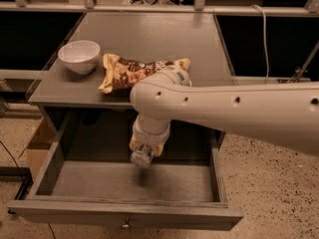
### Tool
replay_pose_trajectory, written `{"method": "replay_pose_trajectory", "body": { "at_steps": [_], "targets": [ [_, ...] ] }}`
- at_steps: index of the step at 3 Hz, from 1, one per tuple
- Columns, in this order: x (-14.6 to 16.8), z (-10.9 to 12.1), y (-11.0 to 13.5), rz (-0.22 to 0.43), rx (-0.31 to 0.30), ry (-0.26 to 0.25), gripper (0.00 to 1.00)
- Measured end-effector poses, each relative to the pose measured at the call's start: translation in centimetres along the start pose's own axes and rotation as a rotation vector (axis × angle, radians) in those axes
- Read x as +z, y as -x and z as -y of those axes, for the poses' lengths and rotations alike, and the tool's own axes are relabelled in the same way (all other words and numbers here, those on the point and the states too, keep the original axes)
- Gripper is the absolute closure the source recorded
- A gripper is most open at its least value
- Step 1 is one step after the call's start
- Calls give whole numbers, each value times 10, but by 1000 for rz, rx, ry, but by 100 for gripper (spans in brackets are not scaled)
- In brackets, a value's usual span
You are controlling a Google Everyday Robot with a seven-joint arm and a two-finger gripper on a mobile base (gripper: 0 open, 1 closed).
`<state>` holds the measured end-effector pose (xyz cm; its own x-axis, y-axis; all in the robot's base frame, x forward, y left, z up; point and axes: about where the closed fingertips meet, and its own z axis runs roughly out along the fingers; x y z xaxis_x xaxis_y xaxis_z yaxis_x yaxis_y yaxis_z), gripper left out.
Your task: Pick blue plastic bottle from top drawer and place on counter
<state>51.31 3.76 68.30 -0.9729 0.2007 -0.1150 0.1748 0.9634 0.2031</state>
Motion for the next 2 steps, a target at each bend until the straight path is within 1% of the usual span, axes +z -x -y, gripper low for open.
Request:
{"method": "replay_pose_trajectory", "body": {
  "at_steps": [1,2],
  "targets": [
    [-22,18,-18,-50,30,-40,100],
    [-47,38,-37,-85,62,-80,100]
  ]
}}
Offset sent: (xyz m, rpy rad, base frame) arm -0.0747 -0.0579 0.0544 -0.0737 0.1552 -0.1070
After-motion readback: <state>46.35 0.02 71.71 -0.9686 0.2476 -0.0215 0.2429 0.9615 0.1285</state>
